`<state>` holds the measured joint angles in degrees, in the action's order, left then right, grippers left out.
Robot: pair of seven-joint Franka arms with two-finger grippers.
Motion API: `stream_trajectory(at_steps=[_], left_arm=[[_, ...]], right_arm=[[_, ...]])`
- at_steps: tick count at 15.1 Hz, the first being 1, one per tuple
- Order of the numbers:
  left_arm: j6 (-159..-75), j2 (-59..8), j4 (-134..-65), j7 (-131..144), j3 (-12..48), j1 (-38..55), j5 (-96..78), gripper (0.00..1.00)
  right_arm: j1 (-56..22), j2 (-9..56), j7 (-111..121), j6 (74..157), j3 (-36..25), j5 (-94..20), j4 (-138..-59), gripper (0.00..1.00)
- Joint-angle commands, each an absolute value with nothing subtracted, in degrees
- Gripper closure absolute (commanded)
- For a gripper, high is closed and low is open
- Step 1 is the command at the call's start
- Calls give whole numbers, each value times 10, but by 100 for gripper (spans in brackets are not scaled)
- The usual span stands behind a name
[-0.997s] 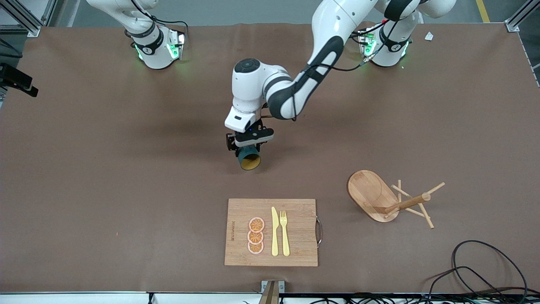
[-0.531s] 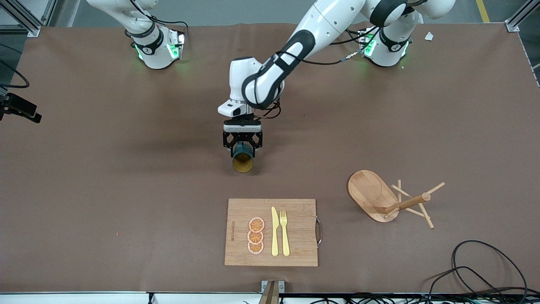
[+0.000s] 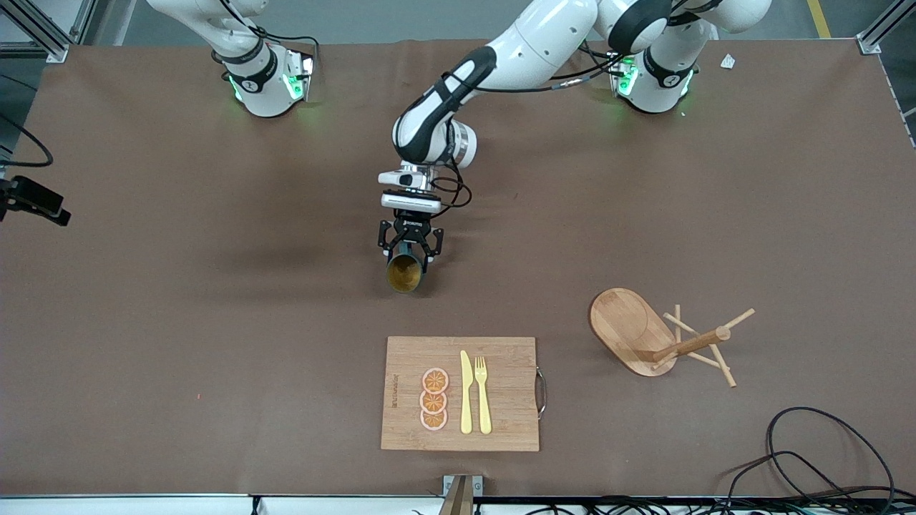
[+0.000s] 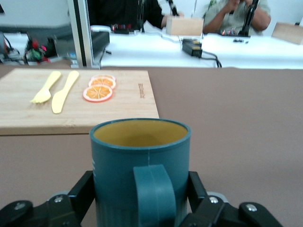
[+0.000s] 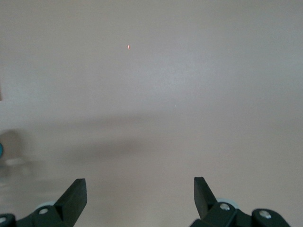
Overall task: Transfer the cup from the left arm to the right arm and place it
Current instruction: 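Lower the teal mug onto the table and open the left gripper, then raise the left gripper away while the right gripper reaches the mug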
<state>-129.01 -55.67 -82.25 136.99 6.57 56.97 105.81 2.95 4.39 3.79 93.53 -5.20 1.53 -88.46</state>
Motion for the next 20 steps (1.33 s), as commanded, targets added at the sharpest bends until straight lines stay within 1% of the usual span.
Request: stream_trajectory(at_steps=[1, 4, 6, 8, 9, 11, 13, 16, 20], left_arm=[[-1250, -571, -847, 1405, 61, 603, 1067, 1], [-1220, -566, -898, 1427, 64, 623, 1060, 0], [-1176, -552, -927, 1461, 103, 623, 1018, 0], [-1120, -540, -925, 1454, 146, 623, 939, 0], [-1108, -527, -924, 1447, 158, 623, 899, 0], [-1093, -494, -924, 1424, 177, 623, 817, 0], [-1078, -461, -923, 1389, 191, 622, 738, 0], [-1075, -396, -923, 1338, 192, 621, 616, 0], [-1022, -303, -912, 1216, 184, 607, 451, 0]], right_arm=[[44, 59, 40, 941, -45, 16, -884, 0], [44, 59, 40, 941, -45, 17, -885, 0], [44, 59, 40, 942, -45, 17, -885, 0], [43, 59, 40, 942, -45, 17, -885, 0], [44, 59, 40, 942, -45, 16, -884, 0], [44, 63, 40, 945, -45, 17, -884, 0], [46, 82, 40, 944, -45, 20, -884, 0], [45, 83, 41, 944, -45, 24, -885, 0], [32, 91, 31, 945, -41, 18, -891, 0]])
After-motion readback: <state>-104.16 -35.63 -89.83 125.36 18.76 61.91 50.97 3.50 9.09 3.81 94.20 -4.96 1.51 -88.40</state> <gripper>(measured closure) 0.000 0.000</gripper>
